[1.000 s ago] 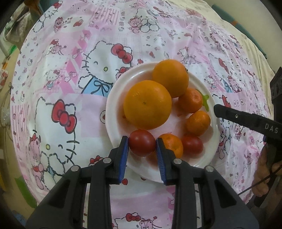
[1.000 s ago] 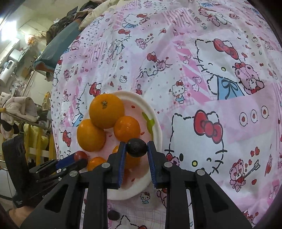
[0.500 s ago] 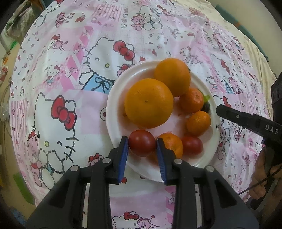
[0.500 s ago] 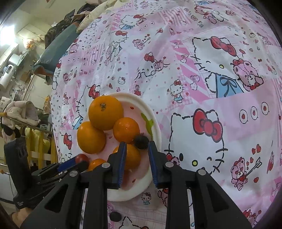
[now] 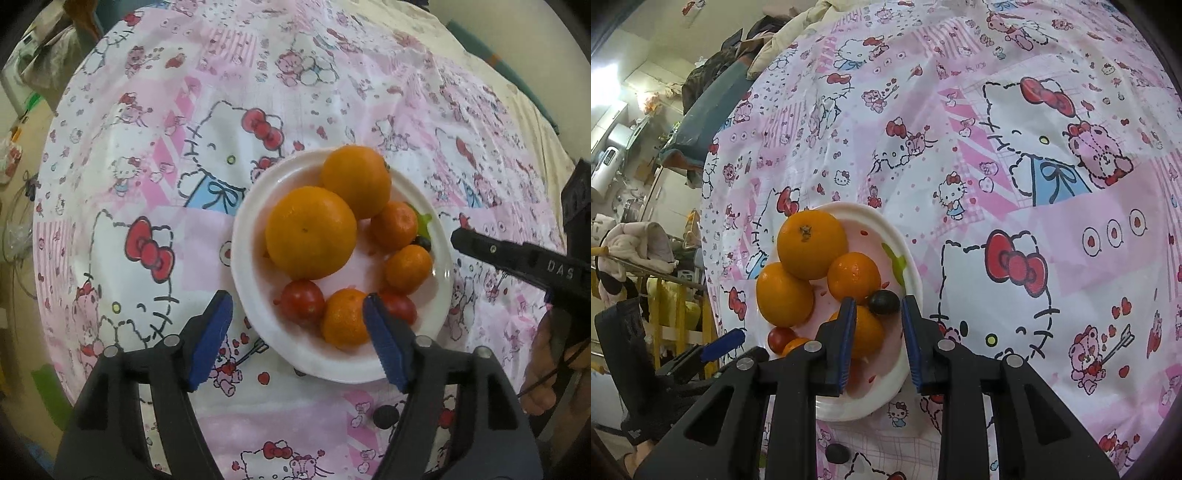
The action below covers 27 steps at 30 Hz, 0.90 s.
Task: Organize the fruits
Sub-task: 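Drop the dark grape onto the plate with the right tool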
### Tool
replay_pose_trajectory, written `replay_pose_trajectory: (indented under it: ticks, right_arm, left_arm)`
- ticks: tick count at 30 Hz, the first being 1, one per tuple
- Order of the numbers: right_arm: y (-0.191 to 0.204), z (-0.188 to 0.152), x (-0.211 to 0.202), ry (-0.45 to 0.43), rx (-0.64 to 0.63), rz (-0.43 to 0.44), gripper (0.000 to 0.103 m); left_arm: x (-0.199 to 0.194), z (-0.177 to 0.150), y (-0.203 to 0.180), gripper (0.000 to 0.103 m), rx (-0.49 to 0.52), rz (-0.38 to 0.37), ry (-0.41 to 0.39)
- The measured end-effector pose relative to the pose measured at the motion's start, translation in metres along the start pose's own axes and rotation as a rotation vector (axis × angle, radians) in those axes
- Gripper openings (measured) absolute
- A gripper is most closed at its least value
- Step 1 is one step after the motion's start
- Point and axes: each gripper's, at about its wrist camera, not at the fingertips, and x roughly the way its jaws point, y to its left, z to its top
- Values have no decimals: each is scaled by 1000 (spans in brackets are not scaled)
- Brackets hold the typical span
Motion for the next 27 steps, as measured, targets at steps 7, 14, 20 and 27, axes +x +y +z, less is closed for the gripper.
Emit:
replay_pose_trajectory:
  ticks: [7, 14, 20, 27]
  right_arm:
    - [2, -8, -14, -31, 5, -5, 61]
    - [11, -28, -32, -31, -11, -6, 61]
    - [19, -53, -42, -25, -30, -8, 61]
    - [30, -77, -48, -21, -47, -7, 61]
  left_arm:
    - [-29, -2, 12, 70, -48, -43, -42]
    - [-68, -16, 26, 70, -78, -36, -94]
    - [-85, -57, 47, 70, -75, 28, -51]
    - [-77, -115, 59, 70, -117, 58, 96]
